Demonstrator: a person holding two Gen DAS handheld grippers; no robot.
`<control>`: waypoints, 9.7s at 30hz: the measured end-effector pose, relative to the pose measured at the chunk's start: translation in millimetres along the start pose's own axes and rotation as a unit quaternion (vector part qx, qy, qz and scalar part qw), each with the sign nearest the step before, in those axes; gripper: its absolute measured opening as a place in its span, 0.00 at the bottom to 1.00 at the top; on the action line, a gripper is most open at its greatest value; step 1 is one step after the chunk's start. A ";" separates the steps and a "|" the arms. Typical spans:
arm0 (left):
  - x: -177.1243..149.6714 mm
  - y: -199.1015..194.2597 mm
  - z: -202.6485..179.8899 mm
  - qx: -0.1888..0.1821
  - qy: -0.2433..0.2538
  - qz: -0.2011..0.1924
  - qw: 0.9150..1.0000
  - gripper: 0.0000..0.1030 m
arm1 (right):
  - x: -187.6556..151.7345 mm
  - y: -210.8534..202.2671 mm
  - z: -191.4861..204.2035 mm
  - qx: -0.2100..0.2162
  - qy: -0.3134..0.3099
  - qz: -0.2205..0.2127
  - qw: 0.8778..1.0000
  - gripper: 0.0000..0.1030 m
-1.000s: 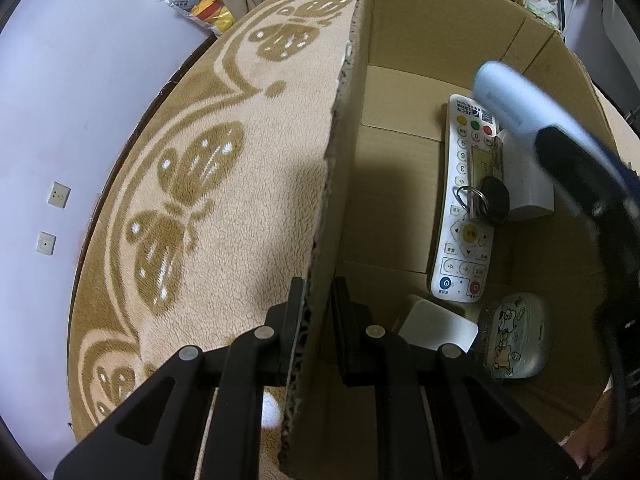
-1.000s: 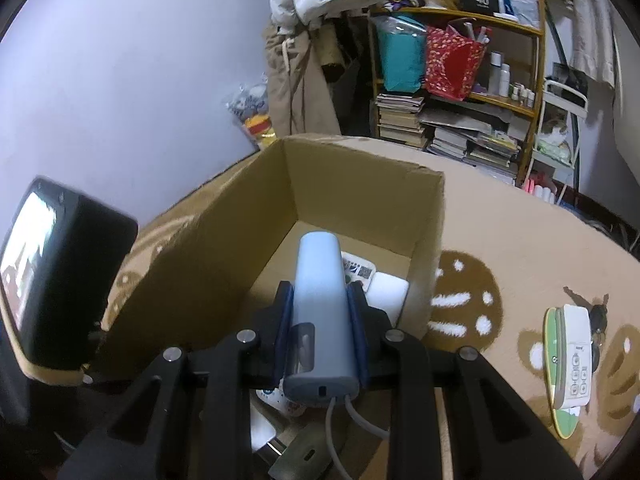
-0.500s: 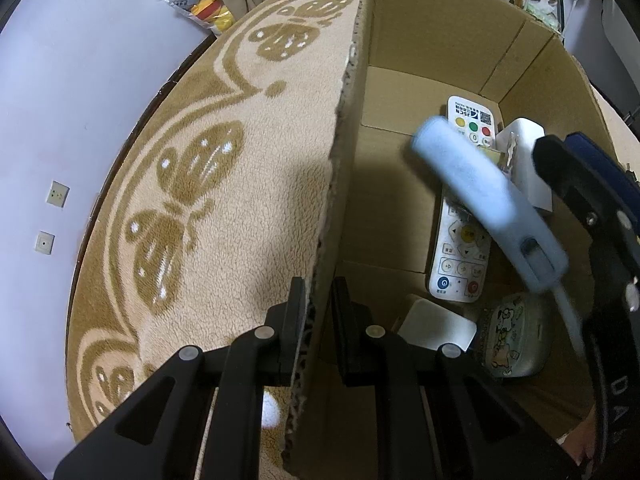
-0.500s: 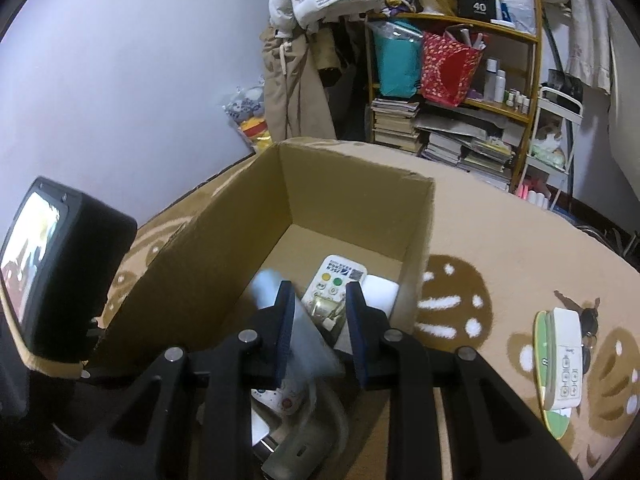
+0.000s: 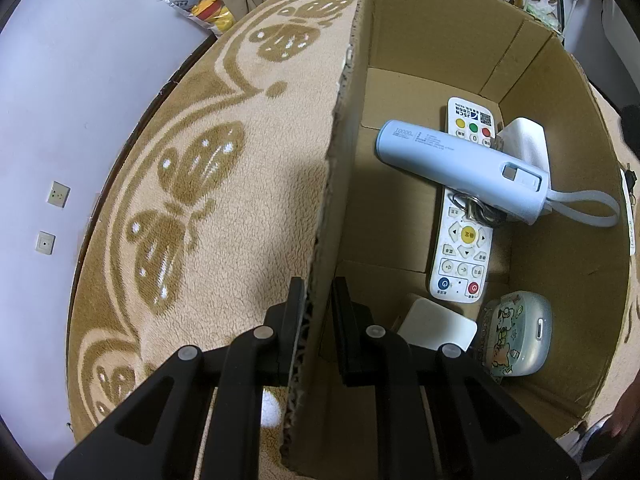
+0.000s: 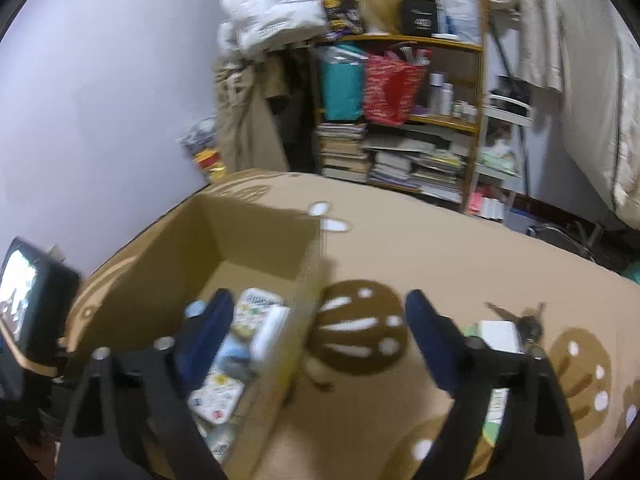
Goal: Organize rigid objects
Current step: 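Move the open right tool back over the white Midea remote, then grasp the white Midea remote with the right tool and lift it, then carry the Midea remote into the box and open the right tool, then move the open right tool back over the green Pochacco board, then grasp the green Pochacco board with the right tool and lift it, then carry the Pochacco board into the box and release it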
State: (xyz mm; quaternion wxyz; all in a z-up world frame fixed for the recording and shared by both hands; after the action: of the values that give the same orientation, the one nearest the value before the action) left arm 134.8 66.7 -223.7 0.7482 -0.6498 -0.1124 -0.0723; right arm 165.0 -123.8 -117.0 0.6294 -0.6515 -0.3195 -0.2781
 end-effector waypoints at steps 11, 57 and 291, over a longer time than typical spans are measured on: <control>-0.6 0.0 -0.7 0.001 0.001 0.000 1.000 0.13 | -19.8 17.7 -78.8 -0.044 0.072 0.032 0.996 0.94; -1.4 0.6 -0.2 0.001 0.002 0.000 1.000 0.14 | -107.5 63.4 -152.3 -0.114 0.130 0.164 0.971 0.55; 0.1 -2.1 -0.3 -0.004 0.001 0.003 1.000 0.14 | -3.1 -7.7 71.7 0.132 0.008 0.031 0.991 0.70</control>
State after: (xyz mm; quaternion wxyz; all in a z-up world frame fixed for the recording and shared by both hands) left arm 134.4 66.2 -221.7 0.7461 -0.6529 -0.1092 -0.0711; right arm 154.3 -52.5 -118.2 0.7209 -0.5702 -0.3279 -0.2185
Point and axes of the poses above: each gripper's, at about its wrist camera, not at the fingertips, and y roughly the way its jaws point, z to its left, x to its top, the point moved 9 cm from there along y, roughly the way its jaws point, and after that the axes turned 10 degrees about -y, right-handed, at the moved point
